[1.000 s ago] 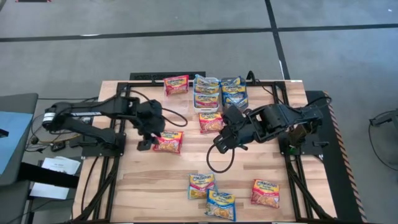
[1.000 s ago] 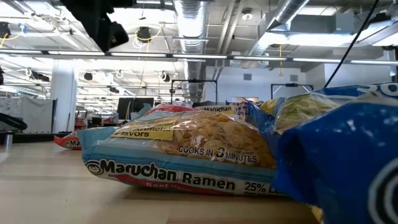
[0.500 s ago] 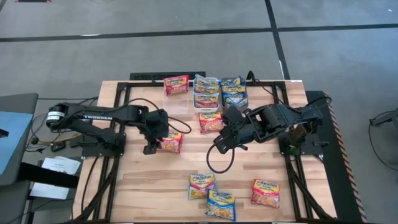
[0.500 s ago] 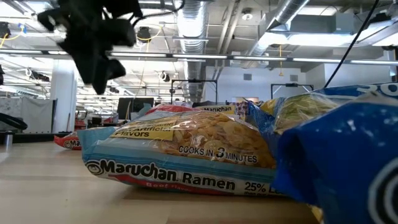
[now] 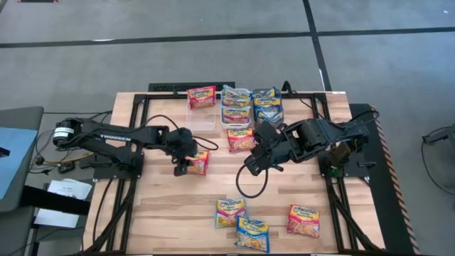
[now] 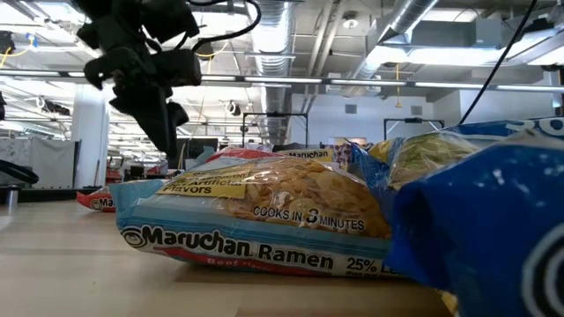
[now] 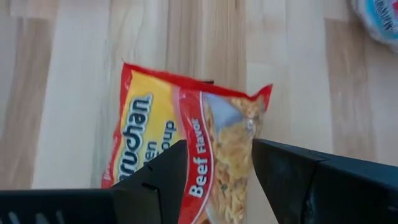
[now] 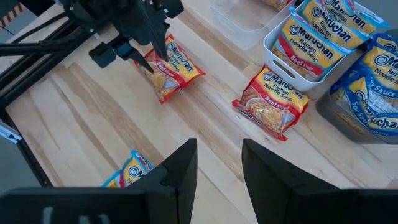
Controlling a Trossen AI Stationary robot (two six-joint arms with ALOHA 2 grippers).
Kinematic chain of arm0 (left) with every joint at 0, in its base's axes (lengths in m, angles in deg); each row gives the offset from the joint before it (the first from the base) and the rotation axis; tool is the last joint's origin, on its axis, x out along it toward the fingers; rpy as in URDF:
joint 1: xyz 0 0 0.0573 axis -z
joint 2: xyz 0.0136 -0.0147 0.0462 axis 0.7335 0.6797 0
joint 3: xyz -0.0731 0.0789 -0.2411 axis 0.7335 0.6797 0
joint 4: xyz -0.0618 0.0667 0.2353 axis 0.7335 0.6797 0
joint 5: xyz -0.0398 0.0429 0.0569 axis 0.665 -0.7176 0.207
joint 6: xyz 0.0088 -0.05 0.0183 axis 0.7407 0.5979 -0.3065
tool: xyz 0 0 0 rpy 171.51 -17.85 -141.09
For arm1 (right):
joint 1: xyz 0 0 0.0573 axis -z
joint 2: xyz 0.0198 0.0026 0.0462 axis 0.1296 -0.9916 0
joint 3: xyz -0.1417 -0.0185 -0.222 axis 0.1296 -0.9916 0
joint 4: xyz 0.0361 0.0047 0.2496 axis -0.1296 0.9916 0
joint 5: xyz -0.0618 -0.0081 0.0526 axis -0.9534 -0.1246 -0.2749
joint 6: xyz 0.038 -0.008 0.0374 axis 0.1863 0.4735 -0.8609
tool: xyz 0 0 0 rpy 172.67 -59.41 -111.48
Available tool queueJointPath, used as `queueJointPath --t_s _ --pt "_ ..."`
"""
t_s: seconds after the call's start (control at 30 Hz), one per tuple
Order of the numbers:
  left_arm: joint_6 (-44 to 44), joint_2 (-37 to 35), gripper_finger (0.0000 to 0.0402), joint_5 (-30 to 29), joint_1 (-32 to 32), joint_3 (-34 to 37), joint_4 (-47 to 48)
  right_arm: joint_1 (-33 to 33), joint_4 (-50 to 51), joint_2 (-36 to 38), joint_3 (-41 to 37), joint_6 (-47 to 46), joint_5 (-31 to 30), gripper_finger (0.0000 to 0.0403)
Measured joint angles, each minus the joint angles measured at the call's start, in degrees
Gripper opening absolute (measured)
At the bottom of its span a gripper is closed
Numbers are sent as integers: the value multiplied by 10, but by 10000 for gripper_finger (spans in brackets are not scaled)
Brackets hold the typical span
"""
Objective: Sort Maruchan noodles
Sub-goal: Put the red noodle pack into the transparent bin
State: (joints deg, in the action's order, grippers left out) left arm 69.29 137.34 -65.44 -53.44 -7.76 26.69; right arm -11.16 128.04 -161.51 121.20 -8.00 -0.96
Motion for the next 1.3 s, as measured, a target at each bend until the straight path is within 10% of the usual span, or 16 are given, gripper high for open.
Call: queueJointPath --t_s 1.3 --pt "12 8 135 -113 1 104 -98 24 -2 0 0 25 -1 150"
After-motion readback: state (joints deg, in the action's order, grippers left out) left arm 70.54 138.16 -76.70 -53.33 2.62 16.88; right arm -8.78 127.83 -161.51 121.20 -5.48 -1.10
